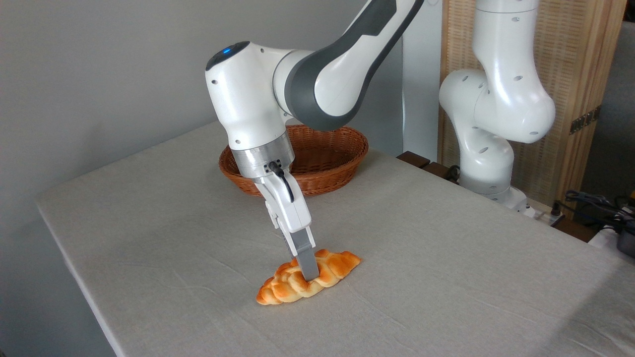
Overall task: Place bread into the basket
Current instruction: 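Lift the braided bread and carry it over the wicker basket, then lower the braided bread into the basket beside the roll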
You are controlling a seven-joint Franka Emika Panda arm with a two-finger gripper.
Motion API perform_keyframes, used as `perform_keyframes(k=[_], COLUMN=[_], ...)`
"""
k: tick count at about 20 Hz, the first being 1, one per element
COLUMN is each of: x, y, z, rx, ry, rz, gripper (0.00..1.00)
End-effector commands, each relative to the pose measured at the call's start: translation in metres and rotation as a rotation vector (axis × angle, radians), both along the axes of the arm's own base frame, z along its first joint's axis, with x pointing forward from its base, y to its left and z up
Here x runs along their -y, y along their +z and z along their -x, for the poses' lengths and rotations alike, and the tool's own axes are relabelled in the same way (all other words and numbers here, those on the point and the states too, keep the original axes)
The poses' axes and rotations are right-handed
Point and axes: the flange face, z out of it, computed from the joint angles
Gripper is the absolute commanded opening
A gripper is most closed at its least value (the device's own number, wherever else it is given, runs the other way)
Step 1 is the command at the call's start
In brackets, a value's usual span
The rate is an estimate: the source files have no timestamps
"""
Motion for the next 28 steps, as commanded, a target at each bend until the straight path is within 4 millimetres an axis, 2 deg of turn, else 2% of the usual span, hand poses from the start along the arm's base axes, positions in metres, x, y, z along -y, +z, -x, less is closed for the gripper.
perform_keyframes(k=[1,4,6,8,10,12,13,15,17,18,20,22,23,24,25,26,28], x=[0.005,0.011,0.019,0.047,0.083,0.110,0.125,0.151,0.175,0.181,0.193,0.198,0.198,0.197,0.199,0.199,0.199], y=[0.027,0.074,0.095,0.120,0.140,0.161,0.165,0.162,0.147,0.136,0.112,0.102,0.099,0.093,0.084,0.077,0.065], z=[-0.011,-0.016,-0.002,0.025,0.055,0.081,0.095,0.125,0.152,0.158,0.163,0.160,0.161,0.161,0.158,0.157,0.159], rx=[0.061,0.056,-0.032,-0.083,-0.107,-0.103,-0.113,-0.159,-0.208,-0.229,-0.250,-0.237,-0.241,-0.246,-0.245,-0.241,-0.248], ry=[0.061,0.092,0.106,0.115,0.090,0.053,0.027,-0.007,-0.046,-0.060,-0.085,-0.090,-0.092,-0.091,-0.088,-0.083,-0.080], rz=[0.107,0.164,0.193,0.248,0.239,0.240,0.235,0.208,0.174,0.161,0.148,0.154,0.150,0.146,0.142,0.143,0.145], gripper=[0.02,0.02,0.03,0.10,0.10,0.10,0.10,0.11,0.16,0.17,0.24,0.48,0.52,0.71,0.94,1.00,1.00])
